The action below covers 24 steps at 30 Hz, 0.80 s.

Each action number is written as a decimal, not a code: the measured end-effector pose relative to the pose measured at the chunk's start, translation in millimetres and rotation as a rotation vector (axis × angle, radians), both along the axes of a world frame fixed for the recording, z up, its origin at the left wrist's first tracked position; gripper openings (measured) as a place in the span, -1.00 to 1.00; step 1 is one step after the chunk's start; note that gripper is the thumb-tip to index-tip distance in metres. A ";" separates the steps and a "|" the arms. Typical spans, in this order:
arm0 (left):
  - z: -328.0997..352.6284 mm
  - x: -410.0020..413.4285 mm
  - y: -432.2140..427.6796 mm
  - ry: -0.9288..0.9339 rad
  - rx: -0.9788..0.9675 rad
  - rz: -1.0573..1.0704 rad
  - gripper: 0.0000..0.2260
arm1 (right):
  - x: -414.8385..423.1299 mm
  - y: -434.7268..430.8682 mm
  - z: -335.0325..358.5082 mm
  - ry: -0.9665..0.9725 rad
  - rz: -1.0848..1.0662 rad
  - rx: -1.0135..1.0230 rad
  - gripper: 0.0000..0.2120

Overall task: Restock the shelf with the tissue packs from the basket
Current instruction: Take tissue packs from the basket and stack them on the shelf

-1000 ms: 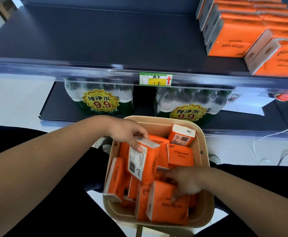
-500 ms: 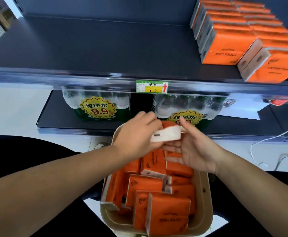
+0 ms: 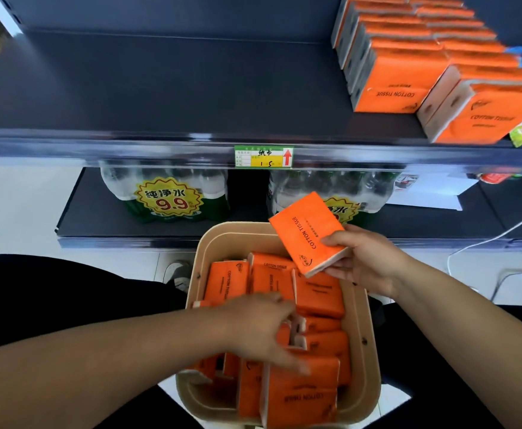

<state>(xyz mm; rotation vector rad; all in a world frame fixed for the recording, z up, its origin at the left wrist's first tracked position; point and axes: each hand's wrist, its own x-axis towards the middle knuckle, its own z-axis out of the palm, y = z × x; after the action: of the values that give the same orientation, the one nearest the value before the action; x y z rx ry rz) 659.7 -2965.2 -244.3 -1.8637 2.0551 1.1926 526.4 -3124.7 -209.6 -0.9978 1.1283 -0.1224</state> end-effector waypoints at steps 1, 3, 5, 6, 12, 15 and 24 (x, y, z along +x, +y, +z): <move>-6.6 -5.6 4.7 -0.015 0.067 -0.023 -0.16 | -0.4 0.0 0.9 -0.006 0.011 0.001 -0.69; -21.3 -13.4 12.1 -0.019 0.114 -0.030 -0.06 | -0.1 0.8 1.3 -0.016 0.026 0.006 -0.67; -30.7 -16.5 12.9 0.017 0.109 -0.014 -0.11 | 0.0 2.2 0.2 -0.028 0.025 0.018 -0.67; -33.3 -16.1 10.7 0.060 0.115 0.004 -0.19 | -0.1 2.9 -0.5 -0.032 0.026 0.024 -0.67; -36.3 1.9 -8.6 0.291 0.202 0.180 -0.51 | -0.6 1.8 -1.2 -0.078 -0.012 0.019 -0.72; -30.4 18.3 -20.4 0.419 0.148 0.355 -0.61 | -0.5 -1.4 1.1 -0.128 -0.099 -0.002 -0.81; -19.0 78.6 -45.1 0.751 0.050 0.979 -0.53 | -5.8 -14.9 10.3 -0.329 -0.205 -0.063 -0.70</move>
<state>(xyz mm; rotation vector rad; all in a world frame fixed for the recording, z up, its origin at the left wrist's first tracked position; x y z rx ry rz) 738.3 -3010.4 -263.3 -2.7902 1.1743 2.4104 520.6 -3139.7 -199.3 -0.8774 0.9250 -0.4729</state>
